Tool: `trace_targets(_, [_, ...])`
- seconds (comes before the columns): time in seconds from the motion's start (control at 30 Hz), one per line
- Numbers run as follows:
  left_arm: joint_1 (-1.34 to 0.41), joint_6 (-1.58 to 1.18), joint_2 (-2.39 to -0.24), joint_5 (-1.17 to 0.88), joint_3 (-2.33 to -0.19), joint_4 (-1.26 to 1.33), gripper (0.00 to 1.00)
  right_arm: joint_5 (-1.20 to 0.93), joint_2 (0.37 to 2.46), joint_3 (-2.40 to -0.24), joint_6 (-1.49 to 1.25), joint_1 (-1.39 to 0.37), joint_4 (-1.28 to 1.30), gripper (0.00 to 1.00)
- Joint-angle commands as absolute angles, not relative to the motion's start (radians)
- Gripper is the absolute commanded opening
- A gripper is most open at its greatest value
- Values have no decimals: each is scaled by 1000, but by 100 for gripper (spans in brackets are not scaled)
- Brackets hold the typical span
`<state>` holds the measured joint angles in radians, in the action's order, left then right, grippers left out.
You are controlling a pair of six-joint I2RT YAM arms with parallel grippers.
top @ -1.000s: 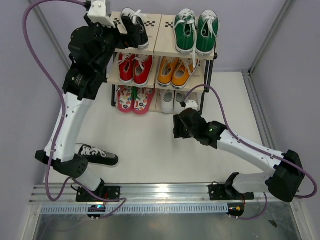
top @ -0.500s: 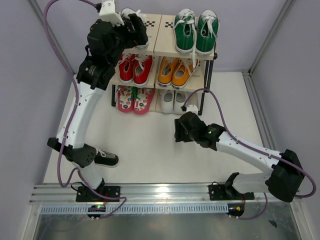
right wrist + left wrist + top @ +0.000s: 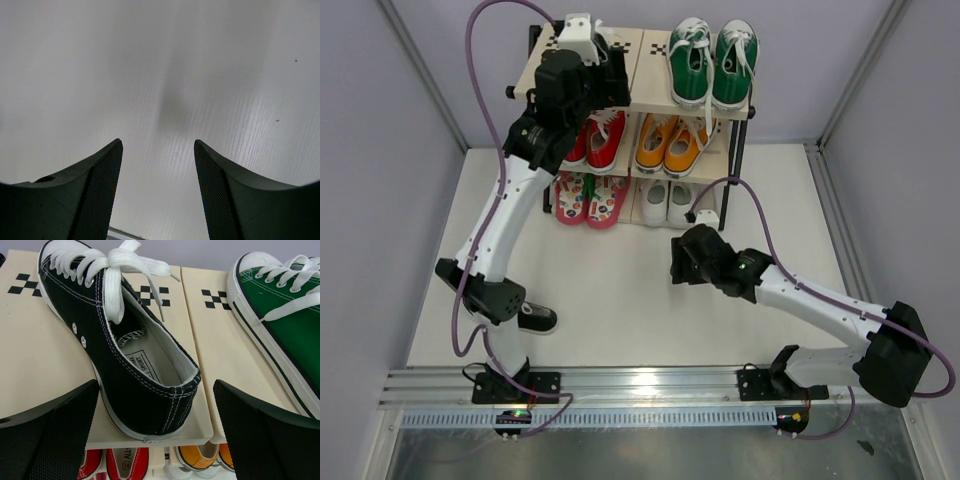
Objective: Place and organize the shoes onto the shoe shelf
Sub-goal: Place the shoe at the shoe shelf.
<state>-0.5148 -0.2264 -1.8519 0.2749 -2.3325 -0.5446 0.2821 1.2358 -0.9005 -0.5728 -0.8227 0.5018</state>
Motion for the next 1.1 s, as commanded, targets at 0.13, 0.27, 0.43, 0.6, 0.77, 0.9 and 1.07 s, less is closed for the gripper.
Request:
trace_targets(0.13, [-523, -195, -1888, 365, -2396, -529, 99, 328, 1186, -877, -606, -821, 482, 64])
trace_targets(0.27, [-523, -152, -1904, 367, -2396, -525, 96, 341, 1172, -867, -609, -821, 485, 64])
trace_targets(0.43, [-523, -135, -1917, 305, -2395, -532, 89, 341, 1169, -854, -611, -822, 477, 64])
trace_targets(0.6, [-522, -130, -1919, 241, -2390, -515, 76, 341, 1166, -850, -620, -822, 477, 64])
trace_targets(0.77, [-523, -74, -1891, 109, -2372, -477, 70, 350, 1155, -838, -623, -822, 477, 64])
trace_targets(0.9, [-522, -26, -1847, 5, -2304, -436, 68, 350, 1157, -827, -629, -822, 468, 64])
trace_targets(1.07, [-522, 38, -1832, -45, -2283, -474, 70, 342, 1158, -821, -632, -822, 460, 64])
